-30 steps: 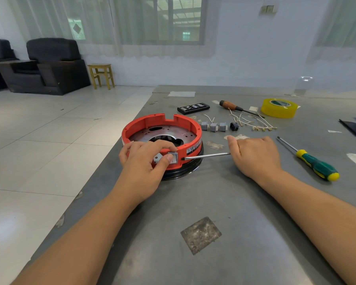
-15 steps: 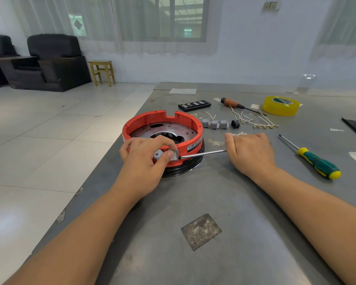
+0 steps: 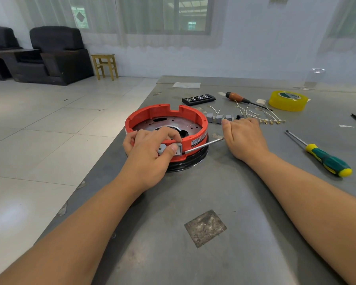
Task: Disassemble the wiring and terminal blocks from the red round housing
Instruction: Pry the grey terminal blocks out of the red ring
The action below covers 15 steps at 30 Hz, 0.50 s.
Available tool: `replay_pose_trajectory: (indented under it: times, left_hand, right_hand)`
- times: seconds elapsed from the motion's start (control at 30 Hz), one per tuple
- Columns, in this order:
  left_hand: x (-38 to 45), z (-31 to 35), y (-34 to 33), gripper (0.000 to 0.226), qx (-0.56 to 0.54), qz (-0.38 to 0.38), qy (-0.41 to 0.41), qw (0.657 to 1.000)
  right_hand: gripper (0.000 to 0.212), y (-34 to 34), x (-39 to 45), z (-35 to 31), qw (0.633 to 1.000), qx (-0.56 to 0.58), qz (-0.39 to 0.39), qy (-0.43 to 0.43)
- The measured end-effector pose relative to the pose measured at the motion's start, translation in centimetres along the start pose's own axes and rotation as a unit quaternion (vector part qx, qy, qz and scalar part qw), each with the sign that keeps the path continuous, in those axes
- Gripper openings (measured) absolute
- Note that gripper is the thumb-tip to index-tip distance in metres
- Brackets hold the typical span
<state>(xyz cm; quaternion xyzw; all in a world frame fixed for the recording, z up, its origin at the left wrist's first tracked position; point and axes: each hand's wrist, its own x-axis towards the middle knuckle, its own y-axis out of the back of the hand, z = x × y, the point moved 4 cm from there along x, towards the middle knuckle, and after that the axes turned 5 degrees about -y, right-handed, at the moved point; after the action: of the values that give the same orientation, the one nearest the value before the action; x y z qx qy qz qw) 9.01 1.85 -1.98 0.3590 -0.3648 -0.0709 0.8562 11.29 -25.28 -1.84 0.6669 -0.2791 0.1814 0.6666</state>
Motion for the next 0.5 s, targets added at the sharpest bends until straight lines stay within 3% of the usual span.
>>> replay_pose_trajectory:
  times: [0.17,0.5]
  left_hand:
    - [-0.3,0.3,0.1,0.021,-0.021,-0.005,0.000,1.000]
    - [-0.5,0.3,0.0,0.019,-0.019,0.008,-0.026,0.999]
  right_hand:
    - [0.050,-0.5,0.9,-0.6,0.999,0.027,-0.005,0.018]
    - [0.047,0.1,0.2,-0.9,0.999,0.008,0.001,0.043]
